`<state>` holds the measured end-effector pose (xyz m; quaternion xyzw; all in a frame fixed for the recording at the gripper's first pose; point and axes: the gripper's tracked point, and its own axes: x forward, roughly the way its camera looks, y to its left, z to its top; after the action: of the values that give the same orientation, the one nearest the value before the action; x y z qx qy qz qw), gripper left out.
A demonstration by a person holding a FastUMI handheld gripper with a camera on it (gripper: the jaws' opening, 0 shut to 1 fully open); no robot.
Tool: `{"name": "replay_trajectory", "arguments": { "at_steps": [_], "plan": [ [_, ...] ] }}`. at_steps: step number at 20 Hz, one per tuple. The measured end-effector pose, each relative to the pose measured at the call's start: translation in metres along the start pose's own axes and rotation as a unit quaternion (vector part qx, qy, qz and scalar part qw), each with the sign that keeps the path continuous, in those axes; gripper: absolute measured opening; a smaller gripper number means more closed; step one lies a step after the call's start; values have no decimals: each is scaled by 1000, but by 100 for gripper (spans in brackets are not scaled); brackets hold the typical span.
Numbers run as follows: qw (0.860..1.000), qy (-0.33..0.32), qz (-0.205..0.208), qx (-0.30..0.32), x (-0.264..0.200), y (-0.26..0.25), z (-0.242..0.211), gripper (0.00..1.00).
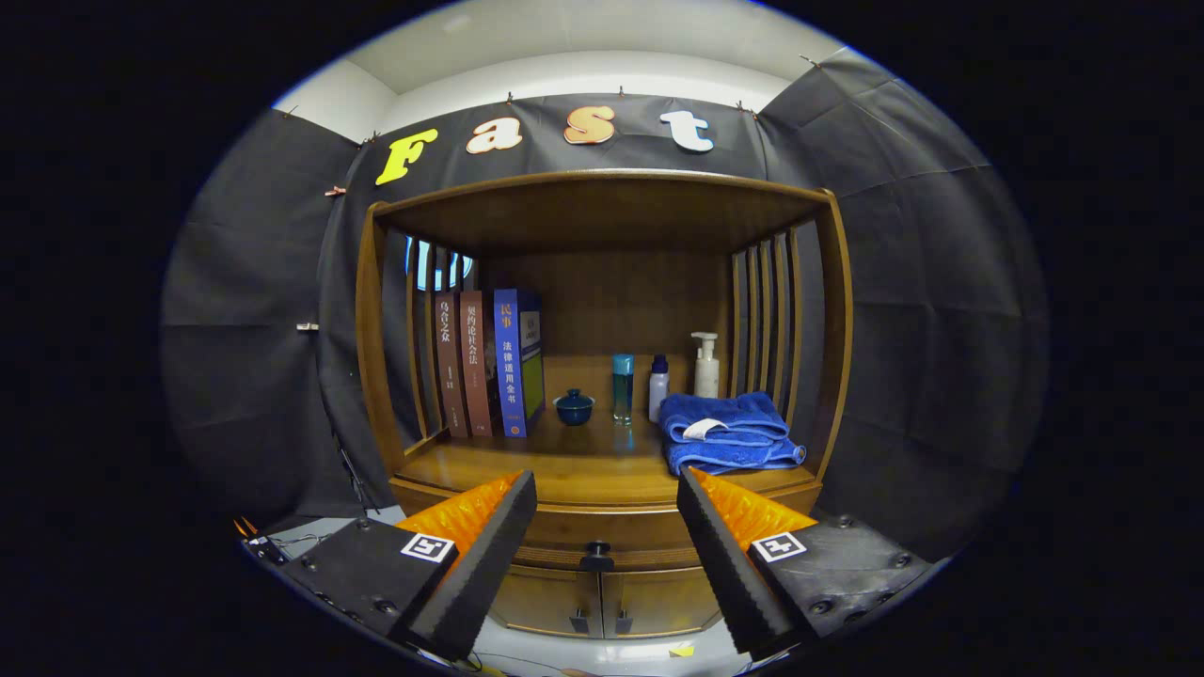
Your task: Pull open the drawer, take out the items inside it, and place them on the countertop above the cabinet.
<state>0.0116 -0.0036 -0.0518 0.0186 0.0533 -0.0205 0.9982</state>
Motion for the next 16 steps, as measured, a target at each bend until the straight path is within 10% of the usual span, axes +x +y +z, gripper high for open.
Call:
{"name": "replay_trajectory", "arguments": {
  "at_steps": [16],
  "plan": [
    [990,138,-4,22,82,8,-141,100]
  ]
}}
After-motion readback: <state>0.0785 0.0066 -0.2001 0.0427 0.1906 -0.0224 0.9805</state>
